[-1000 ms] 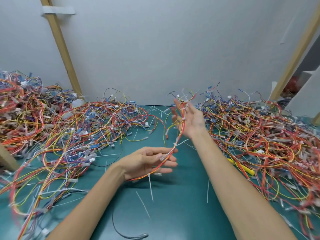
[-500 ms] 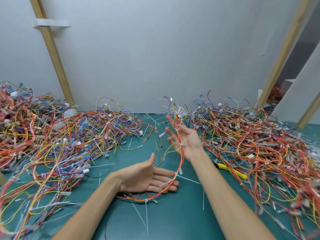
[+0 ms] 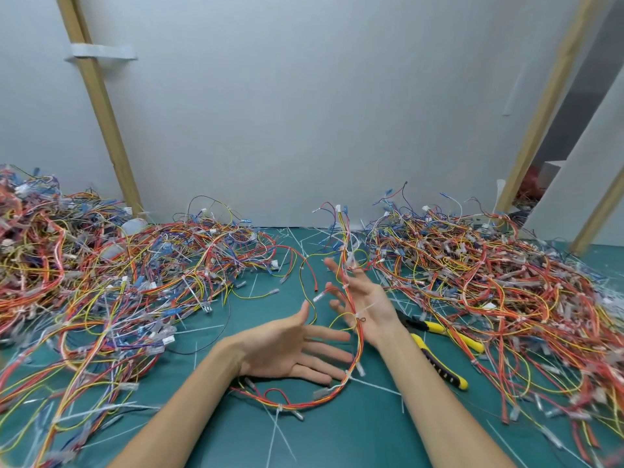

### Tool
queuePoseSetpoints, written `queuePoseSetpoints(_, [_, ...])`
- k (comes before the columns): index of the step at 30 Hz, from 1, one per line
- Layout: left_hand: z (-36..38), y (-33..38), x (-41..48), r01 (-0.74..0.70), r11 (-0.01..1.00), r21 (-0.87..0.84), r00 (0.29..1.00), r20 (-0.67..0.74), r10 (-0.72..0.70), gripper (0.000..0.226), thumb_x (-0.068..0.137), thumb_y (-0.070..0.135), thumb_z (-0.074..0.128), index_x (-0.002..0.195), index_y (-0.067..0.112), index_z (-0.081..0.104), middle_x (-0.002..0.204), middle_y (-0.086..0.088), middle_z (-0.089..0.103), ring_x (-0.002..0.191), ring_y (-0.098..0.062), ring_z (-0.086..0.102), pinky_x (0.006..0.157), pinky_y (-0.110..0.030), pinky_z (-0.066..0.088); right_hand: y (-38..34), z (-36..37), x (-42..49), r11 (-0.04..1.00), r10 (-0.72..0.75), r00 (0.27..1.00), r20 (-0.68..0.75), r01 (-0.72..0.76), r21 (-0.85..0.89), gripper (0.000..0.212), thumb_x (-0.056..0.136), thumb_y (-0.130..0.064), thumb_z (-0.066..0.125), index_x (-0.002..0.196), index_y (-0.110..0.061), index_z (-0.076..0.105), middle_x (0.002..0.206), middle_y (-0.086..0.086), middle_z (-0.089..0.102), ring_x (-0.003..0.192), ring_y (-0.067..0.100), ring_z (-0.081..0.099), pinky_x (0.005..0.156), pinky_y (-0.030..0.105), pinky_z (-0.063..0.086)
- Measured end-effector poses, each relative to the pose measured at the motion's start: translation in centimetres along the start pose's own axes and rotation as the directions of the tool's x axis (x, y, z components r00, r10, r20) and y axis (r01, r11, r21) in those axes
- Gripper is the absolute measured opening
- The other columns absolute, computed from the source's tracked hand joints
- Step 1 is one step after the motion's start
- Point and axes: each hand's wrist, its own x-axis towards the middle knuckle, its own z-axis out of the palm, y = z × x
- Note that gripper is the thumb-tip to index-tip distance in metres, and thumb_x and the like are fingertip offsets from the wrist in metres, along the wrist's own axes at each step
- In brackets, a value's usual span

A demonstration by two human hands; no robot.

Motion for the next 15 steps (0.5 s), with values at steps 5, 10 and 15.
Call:
queuePoseSetpoints(5, [-0.2,0.4,-0.1,-0.164,0.961,0.223,0.894,-0.378,0.240,0.053,0.092,0.049,0.041,0.105,0.004,0.065,0.109,-0.014,0.071,0.088,-0.025,0.071,0.069,-0.026,0.055,0.5,0.0,-0.3,0.998,-0.001,0.999,-0.052,-0.003,-0.065,0.021,0.094,-0.002,0.048,0.103,-0.020,0.054,0.114,0.003,0.073,0.073,0.016,0.068,0.060,0.026,0.057])
queuePoseSetpoints(10, [0.1,1.2,-0.3,-0.298,0.683,0.667,0.347,-0.591,0.728,0.032,0.089,0.034,0.062,0.072,0.008,0.057,0.058,0.002,0.060,0.044,-0.010,0.050,0.042,-0.020,0.041,1.6,0.2,-0.4,0.990,-0.047,0.999,-0.027,0.043,-0.134,0.032,0.087,-0.003,0.052,0.116,-0.015,0.045,0.115,0.004,0.072,0.082,0.016,0.068,0.063,0.023,0.054])
queuePoseSetpoints(15, [1.3,0.8,-0.1,0.105,0.048,0.993,0.152,-0.064,0.986,0.015,0.093,0.010,0.054,0.100,0.017,0.065,0.106,0.009,0.064,0.086,-0.006,0.061,0.075,-0.020,0.047,2.7,0.9,-0.4,0.988,-0.071,0.997,-0.014,0.069,-0.136,0.045,0.083,0.007,0.056,0.114,-0.025,0.048,0.106,0.010,0.074,0.077,0.018,0.069,0.066,0.024,0.052])
